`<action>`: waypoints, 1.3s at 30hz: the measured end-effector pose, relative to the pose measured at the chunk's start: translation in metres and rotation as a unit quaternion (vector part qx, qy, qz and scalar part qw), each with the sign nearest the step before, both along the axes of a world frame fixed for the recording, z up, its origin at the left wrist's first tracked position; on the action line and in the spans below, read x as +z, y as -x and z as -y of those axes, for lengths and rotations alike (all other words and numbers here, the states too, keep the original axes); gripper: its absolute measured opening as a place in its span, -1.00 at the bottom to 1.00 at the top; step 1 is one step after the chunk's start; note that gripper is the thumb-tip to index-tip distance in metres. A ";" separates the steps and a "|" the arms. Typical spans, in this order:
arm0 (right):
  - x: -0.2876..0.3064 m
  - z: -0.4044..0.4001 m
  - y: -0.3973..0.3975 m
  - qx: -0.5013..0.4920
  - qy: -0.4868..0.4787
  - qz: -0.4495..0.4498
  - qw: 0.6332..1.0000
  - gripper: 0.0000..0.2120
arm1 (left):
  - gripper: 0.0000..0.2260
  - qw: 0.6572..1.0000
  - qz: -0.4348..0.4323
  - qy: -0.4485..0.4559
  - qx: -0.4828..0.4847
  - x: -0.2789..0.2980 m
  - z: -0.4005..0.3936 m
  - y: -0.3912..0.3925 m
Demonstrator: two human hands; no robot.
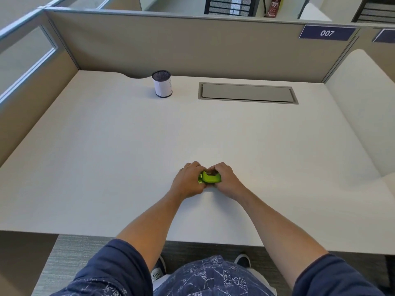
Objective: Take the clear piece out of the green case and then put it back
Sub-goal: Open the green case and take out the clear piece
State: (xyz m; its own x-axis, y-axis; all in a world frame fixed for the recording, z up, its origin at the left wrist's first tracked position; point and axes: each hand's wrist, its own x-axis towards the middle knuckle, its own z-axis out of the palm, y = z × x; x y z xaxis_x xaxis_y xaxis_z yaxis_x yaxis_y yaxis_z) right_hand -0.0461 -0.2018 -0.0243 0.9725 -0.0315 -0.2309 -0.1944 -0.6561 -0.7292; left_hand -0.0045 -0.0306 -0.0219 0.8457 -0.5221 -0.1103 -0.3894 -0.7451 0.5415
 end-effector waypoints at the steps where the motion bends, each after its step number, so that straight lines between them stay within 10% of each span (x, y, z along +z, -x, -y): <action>1: 0.002 0.004 0.001 0.000 -0.020 -0.004 1.000 -0.57 | -0.59 1.000 0.000 -0.006 -0.005 0.001 0.001 0.000; 39: -0.004 0.042 0.002 -0.142 -0.006 -0.019 0.990 -0.97 | -0.67 0.988 0.049 -0.129 -0.066 0.014 0.028 -0.004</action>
State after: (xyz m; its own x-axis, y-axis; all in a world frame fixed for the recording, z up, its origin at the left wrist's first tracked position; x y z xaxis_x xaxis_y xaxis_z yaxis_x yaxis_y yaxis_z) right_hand -0.0486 -0.2442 -0.0282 0.9153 -0.2998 -0.2691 -0.3974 -0.5622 -0.7253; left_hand -0.0002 -0.0590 -0.0079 0.7851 -0.5940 -0.1754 -0.5335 -0.7924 0.2958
